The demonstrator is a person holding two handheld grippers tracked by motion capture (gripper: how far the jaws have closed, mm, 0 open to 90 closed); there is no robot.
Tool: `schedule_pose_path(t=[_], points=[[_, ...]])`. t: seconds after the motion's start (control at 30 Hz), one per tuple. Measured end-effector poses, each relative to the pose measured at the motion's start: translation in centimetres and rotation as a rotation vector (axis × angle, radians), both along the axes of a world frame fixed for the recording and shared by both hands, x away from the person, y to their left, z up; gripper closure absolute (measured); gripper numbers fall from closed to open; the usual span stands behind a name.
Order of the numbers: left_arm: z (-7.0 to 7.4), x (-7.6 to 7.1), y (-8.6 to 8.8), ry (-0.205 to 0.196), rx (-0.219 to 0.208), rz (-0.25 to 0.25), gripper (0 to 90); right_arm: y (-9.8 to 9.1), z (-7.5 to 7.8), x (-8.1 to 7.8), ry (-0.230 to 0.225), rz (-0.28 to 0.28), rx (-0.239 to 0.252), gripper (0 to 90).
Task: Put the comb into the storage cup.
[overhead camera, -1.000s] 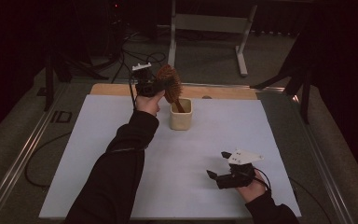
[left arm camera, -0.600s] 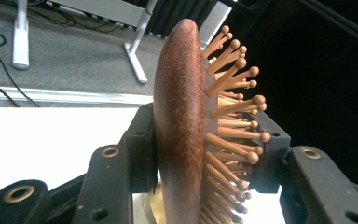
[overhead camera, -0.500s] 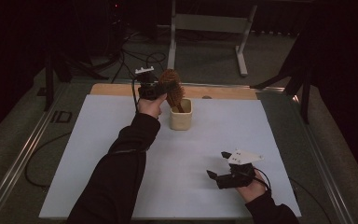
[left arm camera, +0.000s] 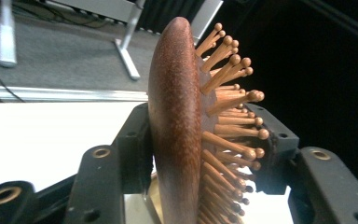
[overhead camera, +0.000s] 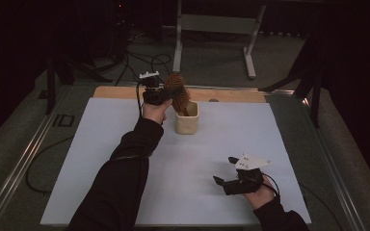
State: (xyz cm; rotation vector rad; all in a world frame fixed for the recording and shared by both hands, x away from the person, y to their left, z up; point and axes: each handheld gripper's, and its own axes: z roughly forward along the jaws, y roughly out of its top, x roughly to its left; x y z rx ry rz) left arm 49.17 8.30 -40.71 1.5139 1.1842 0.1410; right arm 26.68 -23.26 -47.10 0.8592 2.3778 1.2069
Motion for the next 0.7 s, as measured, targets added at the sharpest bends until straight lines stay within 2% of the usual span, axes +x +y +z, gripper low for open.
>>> schedule_pose_path(t=[0.17,0.27,0.3,0.33,0.4,0.57,0.63,0.7], points=[[0.1,0.0,0.1,0.004,0.009,-0.009,41.7,-0.1,0.0,0.0,0.002,-0.003,0.007,12.6],[0.3,0.1,0.2,0.003,0.031,-0.008,32.8,-0.1,0.0,0.0,0.001,-0.005,0.008,12.6],[0.4,0.0,0.2,-0.001,0.044,-0.005,32.8,-0.1,0.0,0.0,0.000,-0.006,0.010,12.6],[0.6,-0.1,0.5,-0.014,0.064,-0.005,25.3,-0.2,0.0,0.0,-0.002,-0.010,0.012,12.5],[0.8,-0.1,0.9,-0.026,0.058,-0.016,17.1,-0.2,0.0,0.1,-0.001,-0.012,0.011,12.3],[1.1,-0.3,1.3,-0.048,0.077,-0.032,8.8,-0.3,0.0,0.1,-0.005,-0.017,0.013,11.3],[1.3,-0.5,1.3,-0.063,0.092,-0.044,1.6,-0.3,0.0,0.1,-0.014,-0.023,0.014,11.0],[1.3,-0.6,1.4,-0.072,0.100,-0.048,0.3,-0.4,0.0,0.1,-0.010,-0.026,0.019,10.9]])
